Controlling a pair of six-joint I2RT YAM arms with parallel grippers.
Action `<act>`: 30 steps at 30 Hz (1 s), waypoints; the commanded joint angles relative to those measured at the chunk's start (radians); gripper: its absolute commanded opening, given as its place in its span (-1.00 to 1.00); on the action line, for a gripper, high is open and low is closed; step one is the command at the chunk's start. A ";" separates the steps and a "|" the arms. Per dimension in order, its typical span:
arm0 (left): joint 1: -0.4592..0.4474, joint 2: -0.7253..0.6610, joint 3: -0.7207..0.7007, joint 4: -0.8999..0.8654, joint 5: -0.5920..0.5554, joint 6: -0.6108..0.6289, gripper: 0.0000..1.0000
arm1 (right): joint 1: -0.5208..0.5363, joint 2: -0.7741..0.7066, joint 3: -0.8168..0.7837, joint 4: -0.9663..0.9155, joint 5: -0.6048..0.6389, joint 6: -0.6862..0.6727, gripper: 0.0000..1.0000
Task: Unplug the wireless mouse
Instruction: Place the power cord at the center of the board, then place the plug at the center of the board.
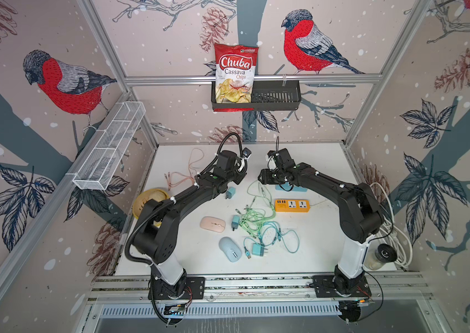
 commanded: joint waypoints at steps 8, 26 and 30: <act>-0.060 0.271 0.161 -0.294 -0.057 0.035 -1.00 | -0.150 -0.407 -0.322 0.091 0.125 -0.016 0.99; -0.084 0.033 0.106 -0.228 -0.109 -0.058 0.93 | -0.421 -0.823 -0.577 0.164 0.380 0.051 0.99; -0.032 -0.237 -0.084 0.006 -0.116 -0.282 0.94 | -0.414 -0.970 -0.746 0.406 0.463 -0.006 0.99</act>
